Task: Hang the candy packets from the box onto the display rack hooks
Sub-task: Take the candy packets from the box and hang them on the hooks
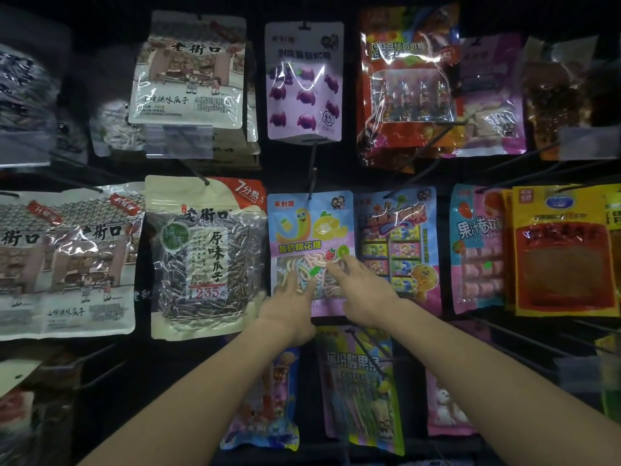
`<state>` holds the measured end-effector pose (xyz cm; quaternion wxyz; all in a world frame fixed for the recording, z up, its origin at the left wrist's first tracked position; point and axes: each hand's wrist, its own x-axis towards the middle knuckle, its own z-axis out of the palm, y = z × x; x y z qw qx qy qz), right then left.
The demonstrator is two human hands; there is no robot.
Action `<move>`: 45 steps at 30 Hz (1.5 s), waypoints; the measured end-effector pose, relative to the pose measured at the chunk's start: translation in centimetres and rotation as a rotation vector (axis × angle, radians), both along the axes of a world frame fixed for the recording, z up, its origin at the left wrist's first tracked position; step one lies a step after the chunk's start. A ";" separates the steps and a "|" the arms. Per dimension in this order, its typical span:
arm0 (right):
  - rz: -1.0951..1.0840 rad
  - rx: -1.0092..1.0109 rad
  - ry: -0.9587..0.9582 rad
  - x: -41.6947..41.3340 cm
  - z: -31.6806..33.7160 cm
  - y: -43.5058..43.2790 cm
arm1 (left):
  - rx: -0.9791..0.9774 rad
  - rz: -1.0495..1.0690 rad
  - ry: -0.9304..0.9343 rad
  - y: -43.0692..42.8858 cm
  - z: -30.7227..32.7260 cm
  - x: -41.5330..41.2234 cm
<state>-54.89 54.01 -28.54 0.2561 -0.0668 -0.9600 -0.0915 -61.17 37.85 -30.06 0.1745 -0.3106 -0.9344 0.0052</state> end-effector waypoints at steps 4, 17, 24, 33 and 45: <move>0.025 -0.033 0.030 0.4 0.0 -0.4 | -0.015 0.003 0.019 -0.5 0.3 0.4; 0.016 -0.057 -0.018 6.6 0.5 -3.7 | 0.042 -0.049 0.054 -3.7 0.4 5.2; 0.064 -0.152 -0.038 15.0 -1.1 -6.2 | 0.166 -0.162 0.173 -8.8 -0.6 13.4; 0.194 -0.168 -0.180 28.1 -9.9 -9.8 | 0.154 -0.281 0.188 -16.3 -10.9 22.8; 0.227 -0.435 -0.608 36.7 -28.6 -12.7 | 0.056 -0.231 -0.167 -24.1 -32.9 29.6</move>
